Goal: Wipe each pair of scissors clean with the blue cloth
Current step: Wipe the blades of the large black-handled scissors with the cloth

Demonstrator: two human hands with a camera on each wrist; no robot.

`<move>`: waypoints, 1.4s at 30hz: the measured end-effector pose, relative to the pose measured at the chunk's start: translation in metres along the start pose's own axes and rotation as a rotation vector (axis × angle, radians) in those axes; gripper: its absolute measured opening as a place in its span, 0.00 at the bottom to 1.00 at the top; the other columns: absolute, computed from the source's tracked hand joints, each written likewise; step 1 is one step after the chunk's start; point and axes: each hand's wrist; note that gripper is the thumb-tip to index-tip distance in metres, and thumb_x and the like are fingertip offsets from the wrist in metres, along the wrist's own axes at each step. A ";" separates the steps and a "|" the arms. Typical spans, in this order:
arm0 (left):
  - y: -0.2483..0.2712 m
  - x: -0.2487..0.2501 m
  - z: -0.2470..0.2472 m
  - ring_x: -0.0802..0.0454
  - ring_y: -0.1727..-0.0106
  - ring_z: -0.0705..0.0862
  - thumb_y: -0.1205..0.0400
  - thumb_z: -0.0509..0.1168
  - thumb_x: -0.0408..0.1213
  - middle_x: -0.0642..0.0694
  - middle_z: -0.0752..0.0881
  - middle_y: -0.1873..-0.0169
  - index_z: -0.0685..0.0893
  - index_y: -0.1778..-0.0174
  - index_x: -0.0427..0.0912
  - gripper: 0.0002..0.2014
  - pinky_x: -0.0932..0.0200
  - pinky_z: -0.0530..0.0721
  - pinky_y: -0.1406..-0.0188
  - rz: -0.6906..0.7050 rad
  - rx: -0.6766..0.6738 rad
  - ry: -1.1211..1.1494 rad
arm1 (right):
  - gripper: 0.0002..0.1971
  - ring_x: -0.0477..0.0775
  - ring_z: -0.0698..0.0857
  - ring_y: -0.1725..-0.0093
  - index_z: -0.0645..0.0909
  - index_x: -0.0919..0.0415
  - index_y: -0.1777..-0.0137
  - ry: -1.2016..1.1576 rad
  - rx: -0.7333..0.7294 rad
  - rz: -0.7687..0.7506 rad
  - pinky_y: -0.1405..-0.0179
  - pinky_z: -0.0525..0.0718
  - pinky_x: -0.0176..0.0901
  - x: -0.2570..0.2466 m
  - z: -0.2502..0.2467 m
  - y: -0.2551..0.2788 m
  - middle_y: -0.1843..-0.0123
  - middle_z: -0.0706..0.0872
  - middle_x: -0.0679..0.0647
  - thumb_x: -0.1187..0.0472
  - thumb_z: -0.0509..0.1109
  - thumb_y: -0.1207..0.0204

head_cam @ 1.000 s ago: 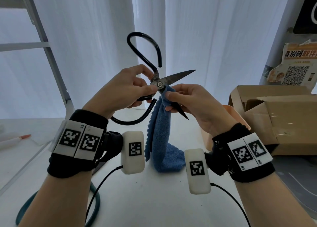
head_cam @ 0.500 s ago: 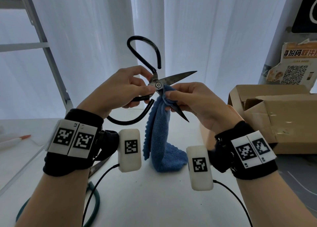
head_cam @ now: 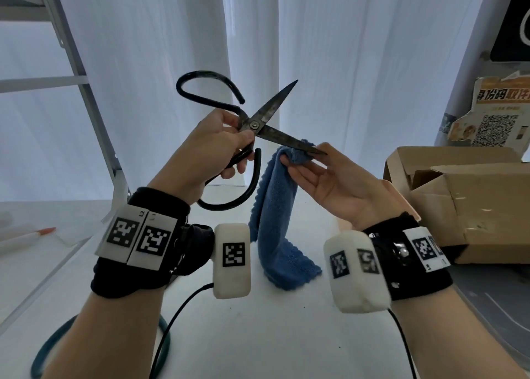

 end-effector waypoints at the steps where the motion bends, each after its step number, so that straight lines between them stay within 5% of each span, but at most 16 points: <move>1: 0.000 0.000 0.001 0.55 0.75 0.78 0.12 0.62 0.33 0.44 0.85 0.65 0.75 0.36 0.37 0.09 0.65 0.71 0.82 -0.003 -0.005 0.017 | 0.08 0.61 0.92 0.46 0.84 0.66 0.47 -0.074 -0.028 0.030 0.42 0.89 0.45 -0.001 -0.001 0.000 0.42 0.90 0.66 0.62 0.66 0.16; 9: 0.000 0.000 0.002 0.53 0.73 0.80 0.11 0.61 0.34 0.40 0.85 0.62 0.73 0.34 0.36 0.12 0.64 0.74 0.79 0.000 0.053 0.090 | 0.15 0.60 0.87 0.35 0.81 0.70 0.39 0.008 -0.082 0.024 0.37 0.87 0.47 0.004 0.003 0.001 0.35 0.86 0.67 0.71 0.69 0.27; 19: -0.001 0.000 0.021 0.52 0.74 0.87 0.11 0.62 0.34 0.39 0.87 0.61 0.71 0.38 0.36 0.09 0.63 0.85 0.74 0.008 0.043 0.094 | 0.15 0.53 0.90 0.46 0.84 0.67 0.41 0.042 -0.142 -0.066 0.41 0.88 0.41 0.012 0.014 -0.001 0.43 0.90 0.61 0.66 0.69 0.27; 25: 0.001 0.002 0.031 0.44 0.70 0.91 0.12 0.65 0.32 0.32 0.89 0.60 0.74 0.42 0.33 0.08 0.56 0.89 0.71 0.014 -0.045 0.076 | 0.22 0.55 0.89 0.52 0.73 0.64 0.33 -0.014 -0.031 -0.097 0.46 0.89 0.42 0.020 0.014 -0.008 0.47 0.88 0.64 0.67 0.72 0.27; 31: 0.003 0.002 0.038 0.43 0.66 0.92 0.12 0.64 0.30 0.35 0.90 0.62 0.74 0.38 0.30 0.11 0.56 0.89 0.70 0.009 -0.151 0.035 | 0.04 0.51 0.89 0.62 0.84 0.70 0.51 0.035 0.106 -0.114 0.53 0.89 0.40 0.016 0.015 -0.007 0.57 0.89 0.59 0.69 0.69 0.20; 35: 0.003 0.002 0.035 0.42 0.66 0.93 0.12 0.64 0.30 0.35 0.90 0.61 0.75 0.39 0.29 0.10 0.56 0.89 0.70 0.006 -0.156 0.027 | 0.06 0.50 0.90 0.67 0.84 0.71 0.55 -0.009 0.095 -0.131 0.62 0.91 0.38 0.016 0.019 -0.007 0.62 0.90 0.60 0.74 0.65 0.19; 42: 0.005 0.006 0.035 0.42 0.66 0.92 0.12 0.63 0.29 0.39 0.89 0.68 0.74 0.43 0.33 0.05 0.54 0.91 0.68 0.012 -0.170 0.046 | 0.09 0.51 0.90 0.65 0.83 0.71 0.49 -0.018 0.113 -0.154 0.57 0.91 0.39 0.017 0.019 -0.006 0.59 0.89 0.60 0.69 0.73 0.28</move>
Point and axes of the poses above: each hand's wrist, its own y-axis away from the middle knuckle, its own z-axis out of the palm, x = y × z
